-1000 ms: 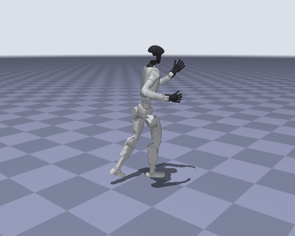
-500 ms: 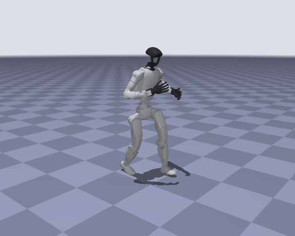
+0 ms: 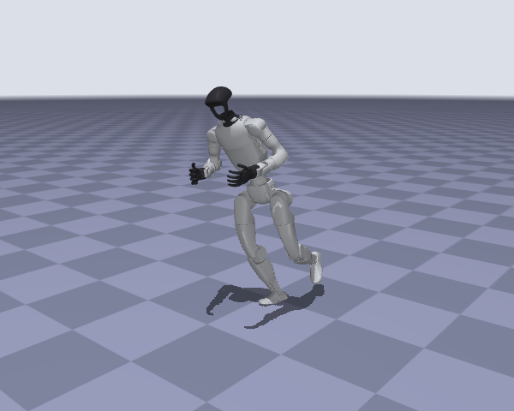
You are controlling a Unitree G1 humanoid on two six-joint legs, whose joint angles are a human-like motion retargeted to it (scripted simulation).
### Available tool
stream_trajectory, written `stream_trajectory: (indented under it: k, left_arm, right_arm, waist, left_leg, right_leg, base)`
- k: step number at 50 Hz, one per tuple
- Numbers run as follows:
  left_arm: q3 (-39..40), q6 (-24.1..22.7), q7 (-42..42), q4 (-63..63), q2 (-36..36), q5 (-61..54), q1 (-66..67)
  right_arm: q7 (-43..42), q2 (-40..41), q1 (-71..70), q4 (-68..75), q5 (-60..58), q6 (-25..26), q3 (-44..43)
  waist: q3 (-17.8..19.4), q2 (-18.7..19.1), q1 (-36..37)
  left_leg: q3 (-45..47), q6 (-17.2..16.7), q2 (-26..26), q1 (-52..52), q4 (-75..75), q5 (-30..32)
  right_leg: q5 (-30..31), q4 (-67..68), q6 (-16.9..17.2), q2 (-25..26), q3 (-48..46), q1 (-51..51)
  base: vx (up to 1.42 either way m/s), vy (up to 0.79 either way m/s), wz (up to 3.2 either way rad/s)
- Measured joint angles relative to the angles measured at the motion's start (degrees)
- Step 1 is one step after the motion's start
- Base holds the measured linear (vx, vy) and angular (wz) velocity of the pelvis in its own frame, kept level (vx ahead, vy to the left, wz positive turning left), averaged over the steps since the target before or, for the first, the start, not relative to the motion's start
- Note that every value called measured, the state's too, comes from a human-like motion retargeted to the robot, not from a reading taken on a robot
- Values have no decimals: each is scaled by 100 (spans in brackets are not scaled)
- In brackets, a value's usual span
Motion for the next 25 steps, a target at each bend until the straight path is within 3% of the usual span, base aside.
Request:
stream_trajectory:
  k: [3, 5, 7, 10, 12, 14, 15, 17, 19, 22, 25]
  left_arm:
    - [810, 70, -224, -23, 64, -378, 1572]
    - [1221, 29, -500, -569, 398, -596, 2662]
    - [1454, 5, -714, -905, 731, -654, 3331]
    - [1644, -205, -405, -1060, 980, -444, 3666]
    - [1589, -186, -798, -1175, 988, -451, 3503]
    - [1427, -267, -769, -1253, 937, -279, 3097]
    - [1292, -285, -752, -1280, 896, -166, 2801]
    - [915, -242, -732, -1251, 911, 47, 1880]
    - [283, -343, -440, -1024, 911, 240, 558]
    - [-526, -495, 125, -741, 897, 603, -1665]
    - [-666, -769, -97, -1065, 640, 117, -3089]
  right_arm:
    - [171, 562, -828, -751, 360, -41, -131]
    - [259, 998, -855, -1565, 950, -92, -281]
    - [410, 1174, -695, -2180, 1174, -55, -385]
    - [458, 1365, -421, -2604, 1415, -121, -291]
    - [716, 1345, -205, -2521, 1848, -78, -67]
    - [833, 1231, 107, -2292, 2036, -56, 201]
    - [890, 1111, 287, -2142, 2044, -52, 297]
    - [942, 867, 624, -1688, 1784, -4, 343]
    - [757, 642, 920, -969, 1178, 46, 376]
    - [471, 389, 1426, -91, 529, 167, 342]
    - [1035, -83, 2154, -457, 820, 34, -26]
  waist:
    - [59, -242, 608]
    - [-34, -650, 1143]
    - [-188, -1002, 1600]
    - [-347, -1266, 2056]
    - [-345, -1124, 2102]
    - [-210, -795, 1915]
    - [-70, -583, 1776]
    - [216, -334, 1415]
    - [315, -414, 1046]
    - [182, -654, 517]
    - [-154, -385, -259]
  left_leg:
    - [-43, 348, -1, -926, 851, -609]
    - [-113, 415, -288, -1341, 559, -906]
    - [-73, 356, -530, -1609, -342, -968]
    - [379, 20, -587, -1530, -2448, -787]
    - [868, -428, -468, -1152, -4029, -649]
    - [1121, -878, -339, -778, -5029, -459]
    - [1128, -1060, -285, -564, -5330, -300]
    - [765, -999, -159, -331, -5013, -240]
    - [396, -490, -223, -513, -3892, -896]
    - [174, 16, -430, -813, -2678, -1846]
    - [-38, -170, -372, -515, -2850, -1838]
  right_leg:
    - [-26, -29, 161, -48, 851, 112]
    - [444, -584, 429, -295, 1309, 520]
    - [1344, -1206, 731, -617, 1510, 961]
    - [2965, -1924, 1042, -888, 1797, 1588]
    - [3689, -2084, 1058, -782, 2101, 2021]
    - [3912, -1768, 889, -522, 2305, 2455]
    - [3880, -1434, 771, -374, 2343, 2672]
    - [3367, 162, 618, -104, 2200, 2539]
    - [2617, 2118, 540, -58, 2139, 1831]
    - [1624, 4153, 430, -107, 2120, 469]
    - [983, 4148, 7, -379, 1211, -420]
  base:
    - [78, 11, -276]
    - [96, 12, -212]
    - [102, 18, -148]
    - [104, 27, -126]
    - [103, 36, -97]
    - [101, 39, -35]
    - [98, 40, 12]
    - [93, 38, 51]
    - [89, 32, 80]
    - [88, 25, 65]
    - [101, 21, 80]
